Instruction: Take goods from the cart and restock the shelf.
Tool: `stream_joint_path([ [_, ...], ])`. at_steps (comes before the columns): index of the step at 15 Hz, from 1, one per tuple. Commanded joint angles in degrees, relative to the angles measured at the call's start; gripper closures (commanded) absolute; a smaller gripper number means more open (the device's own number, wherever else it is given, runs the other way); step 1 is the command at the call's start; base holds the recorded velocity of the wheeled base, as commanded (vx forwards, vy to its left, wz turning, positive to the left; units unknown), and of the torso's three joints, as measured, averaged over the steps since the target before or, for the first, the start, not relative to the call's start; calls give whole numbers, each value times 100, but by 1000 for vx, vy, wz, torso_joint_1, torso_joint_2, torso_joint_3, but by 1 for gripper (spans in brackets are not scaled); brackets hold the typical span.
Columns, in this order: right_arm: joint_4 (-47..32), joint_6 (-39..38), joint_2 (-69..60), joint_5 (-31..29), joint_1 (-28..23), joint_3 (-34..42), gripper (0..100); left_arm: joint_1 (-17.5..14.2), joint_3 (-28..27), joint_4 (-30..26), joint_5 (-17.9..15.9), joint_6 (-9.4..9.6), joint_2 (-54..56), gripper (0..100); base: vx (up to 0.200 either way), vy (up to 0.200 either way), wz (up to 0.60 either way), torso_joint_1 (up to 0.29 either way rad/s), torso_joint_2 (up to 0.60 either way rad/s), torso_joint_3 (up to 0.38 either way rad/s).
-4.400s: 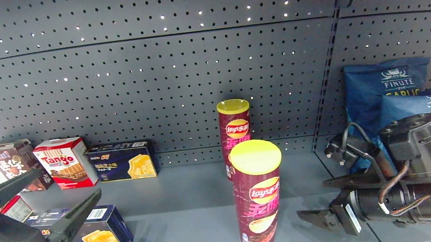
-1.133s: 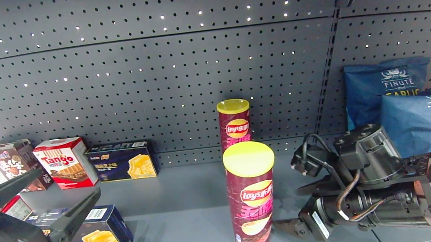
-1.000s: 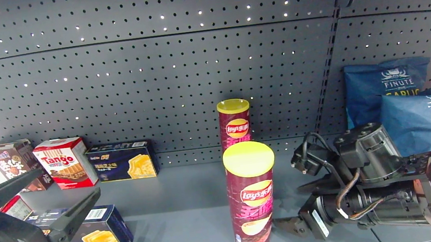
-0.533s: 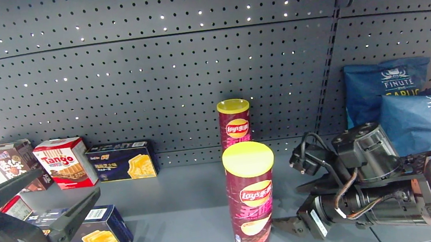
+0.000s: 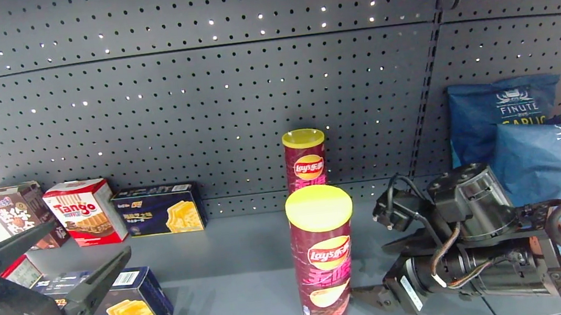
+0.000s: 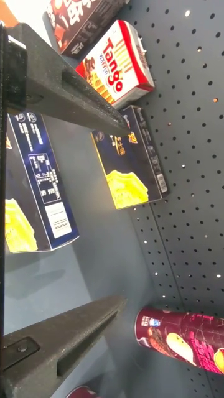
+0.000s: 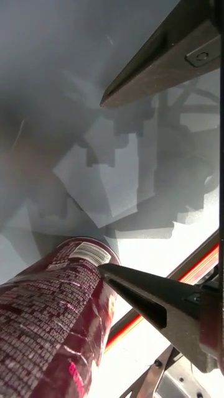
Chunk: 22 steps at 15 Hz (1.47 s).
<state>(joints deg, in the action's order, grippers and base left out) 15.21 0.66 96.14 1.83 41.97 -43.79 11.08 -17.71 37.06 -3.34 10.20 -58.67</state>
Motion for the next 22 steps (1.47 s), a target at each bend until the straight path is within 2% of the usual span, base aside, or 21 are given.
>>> stream_joint_path([
  [1, -1, 4, 11, 2, 13, 2, 0, -1, 5, 3, 0, -1, 5, 0, 0, 0, 0, 0, 0, 0],
  [4, 8, -4, -95, 2, -31, 63, 0, -36, 5, 3, 0, -1, 14, 0, 0, 0, 0, 0, 0, 0],
  [8, 78, -180, -1510, -16, -497, 239, 0, -62, 383, 3, 0, -1, 304, 0, 0, 0, 0, 0, 0, 0],
  [11, 78, -163, -3655, -174, -1657, 1276, 0, -194, 901, 3, 26, -1, 1033, 0, 0, 0, 0, 0, 0, 0],
  [12, 69, -154, -4024, -174, -1956, 1505, 0, -247, 998, 3, 44, 8, 1139, 0, 0, 0, 0, 0, 0, 0],
  [13, 69, -154, -4604, -174, -2439, 1883, 0, -379, 1165, -6, 79, 8, 1323, 0, 0, 0, 0, 0, 0, 0],
  [14, 78, -189, -5755, -192, -3274, 2621, 0, -554, 1596, -15, 106, 26, 1745, 0, 0, 0, 0, 0, 0, 0],
  [15, 69, -180, -6124, -209, -3485, 2902, 0, -554, 1763, -32, 132, 43, 1921, 0, 0, 0, 0, 0, 0, 0],
  [16, 52, -136, -7232, -227, -4171, 3799, 0, -546, 1771, -920, 202, 69, 2554, 0, 0, 0, 0, 0, 0, 0],
  [17, 17, -92, -7680, -227, -4382, 4080, 0, -519, 1771, -1271, 193, 87, 2818, 0, 0, 0, 0, 0, 0, 0],
  [18, -625, -31, -9033, -209, -4804, 4379, 0, -493, 1771, -2229, 176, 518, 3776, 0, 0, 0, 0, 0, 0, 0],
  [19, -1240, -66, -9218, -253, -4821, 4361, 0, -502, 1771, -2678, 167, 667, 4312, 0, 0, 0, 0, 0, 0, 0],
  [21, -1205, -57, -9095, -139, -4821, 4379, 0, -528, 1560, -3741, 202, 702, 5454, 0, 0, 0, 0, 0, 0, 0],
  [22, -1416, -22, -9095, -51, -4812, 4379, 0, -528, 1534, -3785, 220, 685, 5410, 0, 0, 0, 0, 0, 0, 0],
])
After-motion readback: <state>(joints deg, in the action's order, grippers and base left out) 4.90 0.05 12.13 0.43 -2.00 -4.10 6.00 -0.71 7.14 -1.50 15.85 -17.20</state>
